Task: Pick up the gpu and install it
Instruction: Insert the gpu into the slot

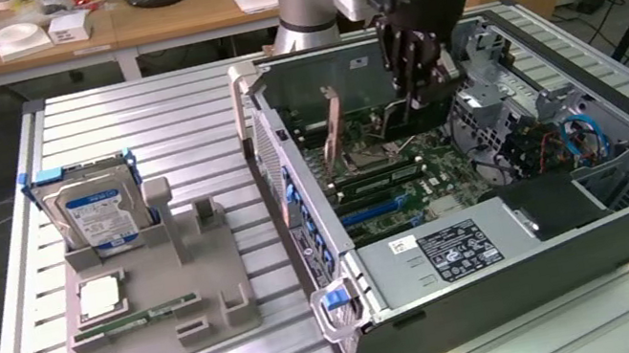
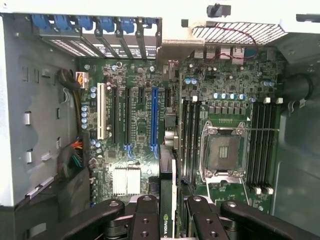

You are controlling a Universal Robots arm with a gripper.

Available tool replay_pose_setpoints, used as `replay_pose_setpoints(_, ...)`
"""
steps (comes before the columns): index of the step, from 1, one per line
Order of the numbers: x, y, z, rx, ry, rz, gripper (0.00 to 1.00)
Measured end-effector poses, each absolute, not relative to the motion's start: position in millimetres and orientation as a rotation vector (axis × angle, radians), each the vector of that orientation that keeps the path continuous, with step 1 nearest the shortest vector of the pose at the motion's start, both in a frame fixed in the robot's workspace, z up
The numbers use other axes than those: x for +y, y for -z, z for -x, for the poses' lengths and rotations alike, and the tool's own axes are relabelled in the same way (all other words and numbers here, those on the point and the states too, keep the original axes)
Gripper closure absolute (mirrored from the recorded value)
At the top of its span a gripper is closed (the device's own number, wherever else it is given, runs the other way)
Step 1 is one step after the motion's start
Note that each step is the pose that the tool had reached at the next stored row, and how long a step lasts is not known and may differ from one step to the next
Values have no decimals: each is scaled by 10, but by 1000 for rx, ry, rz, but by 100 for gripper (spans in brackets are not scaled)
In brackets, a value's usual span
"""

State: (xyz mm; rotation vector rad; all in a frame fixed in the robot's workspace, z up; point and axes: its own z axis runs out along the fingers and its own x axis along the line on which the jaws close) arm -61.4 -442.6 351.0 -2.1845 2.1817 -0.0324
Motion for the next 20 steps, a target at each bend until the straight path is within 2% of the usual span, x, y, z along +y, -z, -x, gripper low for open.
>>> replay_pose_setpoints(20, -4427, -3398, 614, 2181, 33, 2184, 74)
